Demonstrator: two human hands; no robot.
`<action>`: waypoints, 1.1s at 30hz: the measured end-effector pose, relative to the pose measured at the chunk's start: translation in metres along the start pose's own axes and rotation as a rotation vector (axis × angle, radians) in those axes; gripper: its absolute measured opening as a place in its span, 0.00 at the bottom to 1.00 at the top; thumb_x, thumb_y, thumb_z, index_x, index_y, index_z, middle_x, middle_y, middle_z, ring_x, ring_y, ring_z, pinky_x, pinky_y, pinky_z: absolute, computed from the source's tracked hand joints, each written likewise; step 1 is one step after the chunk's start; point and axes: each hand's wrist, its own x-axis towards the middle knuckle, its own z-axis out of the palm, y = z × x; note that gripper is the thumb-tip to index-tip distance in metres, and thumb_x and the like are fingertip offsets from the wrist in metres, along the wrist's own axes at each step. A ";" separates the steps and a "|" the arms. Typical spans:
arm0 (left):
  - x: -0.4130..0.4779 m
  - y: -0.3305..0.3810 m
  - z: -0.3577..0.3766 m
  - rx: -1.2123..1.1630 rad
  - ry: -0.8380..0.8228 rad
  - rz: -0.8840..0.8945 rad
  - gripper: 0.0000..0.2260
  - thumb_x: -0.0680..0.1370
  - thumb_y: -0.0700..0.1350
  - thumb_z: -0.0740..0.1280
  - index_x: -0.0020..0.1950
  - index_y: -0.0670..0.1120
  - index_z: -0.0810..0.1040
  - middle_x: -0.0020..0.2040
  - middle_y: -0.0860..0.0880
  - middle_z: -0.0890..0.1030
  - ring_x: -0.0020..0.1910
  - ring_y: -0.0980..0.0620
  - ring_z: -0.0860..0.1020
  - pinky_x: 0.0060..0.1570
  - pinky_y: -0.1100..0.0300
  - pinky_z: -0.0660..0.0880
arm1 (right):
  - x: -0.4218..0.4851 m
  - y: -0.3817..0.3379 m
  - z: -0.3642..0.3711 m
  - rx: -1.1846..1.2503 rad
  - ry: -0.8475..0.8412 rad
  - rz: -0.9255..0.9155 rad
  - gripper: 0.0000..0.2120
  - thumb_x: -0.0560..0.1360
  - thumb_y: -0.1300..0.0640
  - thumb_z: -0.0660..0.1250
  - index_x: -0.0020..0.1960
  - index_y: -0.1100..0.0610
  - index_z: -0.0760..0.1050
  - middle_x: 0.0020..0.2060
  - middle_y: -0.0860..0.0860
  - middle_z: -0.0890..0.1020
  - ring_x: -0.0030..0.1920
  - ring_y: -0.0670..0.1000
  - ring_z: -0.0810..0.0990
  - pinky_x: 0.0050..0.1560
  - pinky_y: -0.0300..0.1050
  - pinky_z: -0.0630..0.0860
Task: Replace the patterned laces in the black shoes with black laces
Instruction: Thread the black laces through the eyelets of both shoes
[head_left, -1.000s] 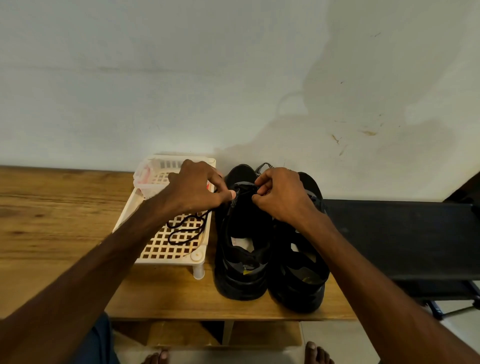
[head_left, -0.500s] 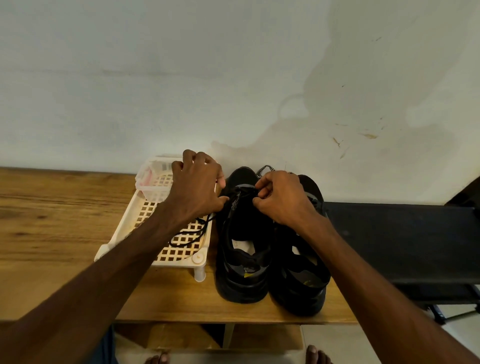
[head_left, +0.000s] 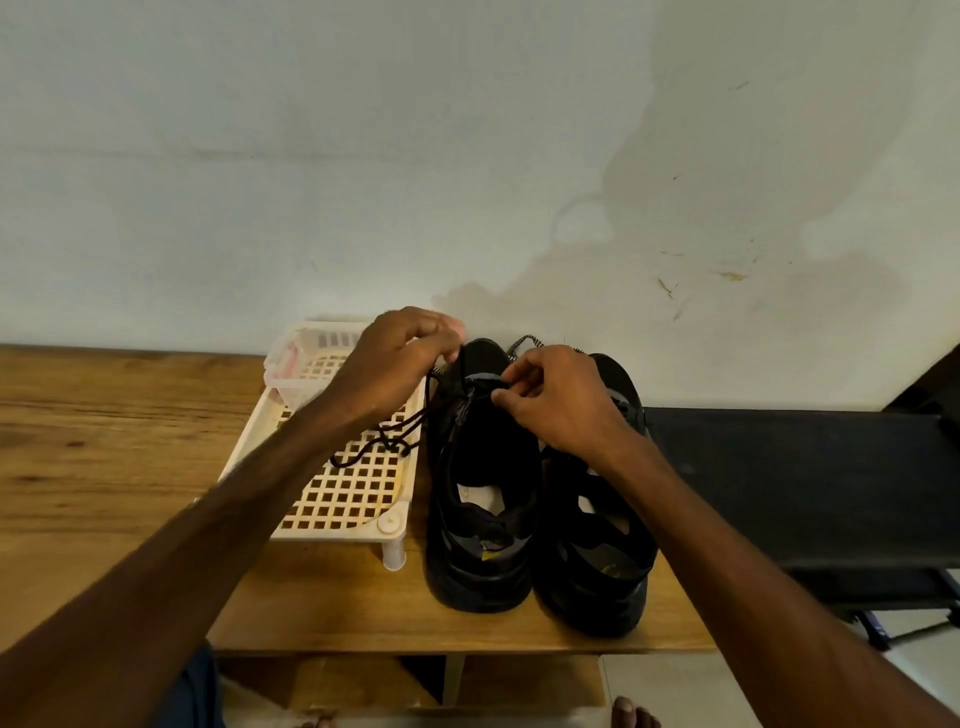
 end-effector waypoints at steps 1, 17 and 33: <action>-0.003 0.006 -0.002 -0.110 -0.007 0.014 0.14 0.82 0.44 0.66 0.39 0.45 0.85 0.55 0.57 0.84 0.57 0.65 0.79 0.58 0.62 0.70 | -0.002 -0.002 -0.002 0.050 0.029 -0.030 0.07 0.76 0.57 0.75 0.53 0.57 0.84 0.43 0.47 0.85 0.42 0.43 0.83 0.45 0.29 0.78; 0.007 0.002 -0.005 -0.475 0.152 -0.145 0.12 0.83 0.44 0.64 0.65 0.50 0.83 0.59 0.56 0.85 0.64 0.55 0.79 0.57 0.52 0.73 | -0.022 -0.018 -0.035 0.967 -0.152 0.006 0.17 0.83 0.50 0.64 0.58 0.63 0.82 0.31 0.51 0.74 0.34 0.50 0.75 0.49 0.51 0.79; -0.001 0.003 0.010 0.121 0.312 0.286 0.10 0.81 0.47 0.69 0.62 0.49 0.79 0.57 0.57 0.82 0.50 0.53 0.79 0.45 0.58 0.77 | -0.025 -0.007 -0.043 0.919 -0.198 0.053 0.12 0.84 0.56 0.63 0.60 0.59 0.83 0.33 0.49 0.72 0.28 0.45 0.62 0.25 0.36 0.57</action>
